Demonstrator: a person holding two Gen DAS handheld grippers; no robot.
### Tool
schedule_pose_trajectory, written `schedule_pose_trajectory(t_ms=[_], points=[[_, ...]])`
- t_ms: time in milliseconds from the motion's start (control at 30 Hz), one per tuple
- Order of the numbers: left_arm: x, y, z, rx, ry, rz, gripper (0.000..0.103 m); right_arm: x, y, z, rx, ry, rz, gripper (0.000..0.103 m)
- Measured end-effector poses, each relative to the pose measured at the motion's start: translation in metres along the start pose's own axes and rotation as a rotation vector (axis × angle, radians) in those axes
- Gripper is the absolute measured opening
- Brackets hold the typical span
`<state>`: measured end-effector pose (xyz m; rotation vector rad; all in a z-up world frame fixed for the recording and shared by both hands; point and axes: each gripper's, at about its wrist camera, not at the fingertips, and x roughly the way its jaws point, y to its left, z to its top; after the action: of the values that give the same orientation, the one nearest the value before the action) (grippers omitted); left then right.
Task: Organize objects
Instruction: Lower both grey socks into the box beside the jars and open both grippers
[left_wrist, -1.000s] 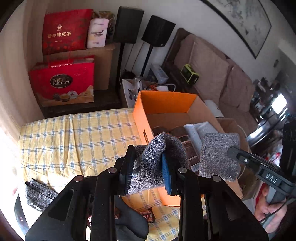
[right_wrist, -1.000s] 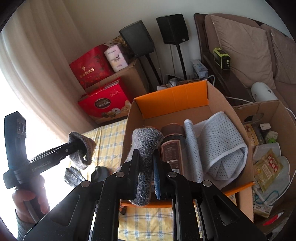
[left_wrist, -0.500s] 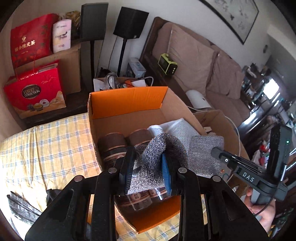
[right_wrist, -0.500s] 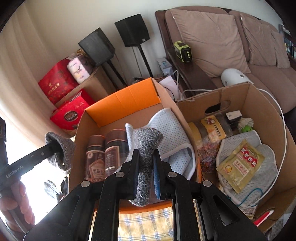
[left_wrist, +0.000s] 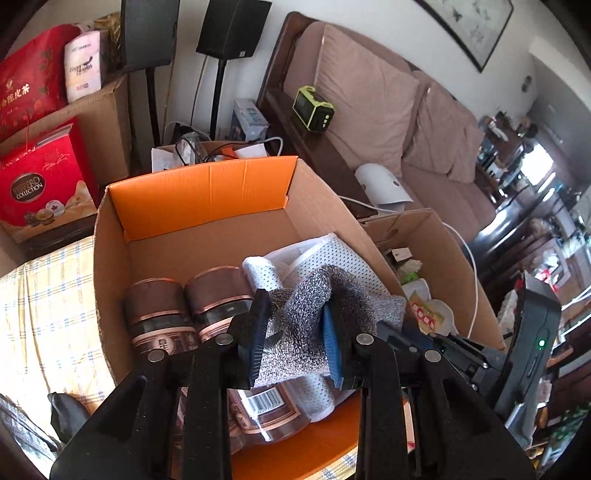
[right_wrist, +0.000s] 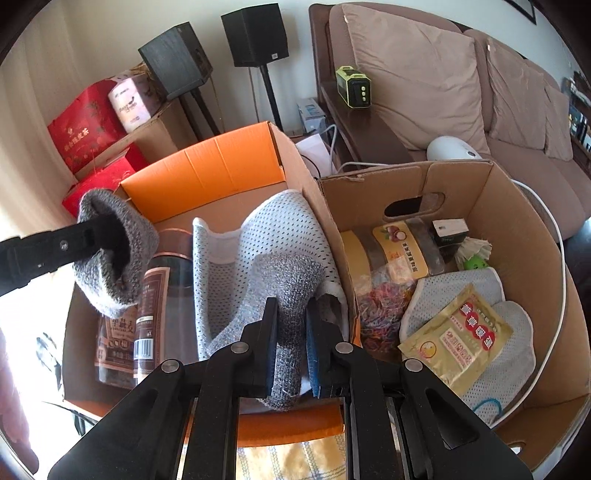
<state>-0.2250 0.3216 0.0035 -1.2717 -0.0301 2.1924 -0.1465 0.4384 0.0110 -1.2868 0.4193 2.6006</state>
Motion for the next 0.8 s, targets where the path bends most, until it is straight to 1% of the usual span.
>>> schedule_pose_trajectory(t_ms=[167, 333, 400, 467, 500, 533, 567, 633, 800], points=[[0.022, -0.012, 0.009, -0.006, 0.008, 0.012, 0.026, 0.004, 0.003, -0.005, -0.031, -0.011, -0.023, 0.012], [0.047, -0.022, 0.012, -0.008, 0.024, 0.045, 0.027, 0.002, 0.001, -0.005, -0.001, -0.022, -0.014, 0.014], [0.055, -0.025, 0.012, -0.006, 0.029, 0.048, 0.031, 0.0, 0.0, -0.005, 0.004, -0.022, -0.004, 0.016], [0.061, -0.028, 0.013, -0.01, 0.035, 0.035, 0.042, -0.002, 0.001, -0.005, 0.007, -0.023, -0.002, 0.018], [0.062, -0.028, 0.013, -0.009, 0.04, 0.027, 0.045, -0.003, 0.0, -0.005, 0.008, -0.023, -0.001, 0.022], [0.063, -0.029, 0.013, -0.009, 0.046, 0.022, 0.051, -0.004, 0.0, -0.005, 0.011, -0.024, 0.003, 0.025], [0.062, -0.029, 0.012, -0.009, 0.048, 0.018, 0.057, -0.007, 0.0, -0.006, 0.015, -0.027, 0.009, 0.026], [0.055, -0.025, 0.011, -0.019, 0.039, -0.002, 0.059, -0.014, 0.0, -0.006, 0.02, -0.035, 0.016, 0.029], [0.031, -0.013, 0.01, -0.045, 0.018, -0.035, 0.06, -0.036, 0.004, 0.0, 0.013, -0.083, 0.023, 0.031]])
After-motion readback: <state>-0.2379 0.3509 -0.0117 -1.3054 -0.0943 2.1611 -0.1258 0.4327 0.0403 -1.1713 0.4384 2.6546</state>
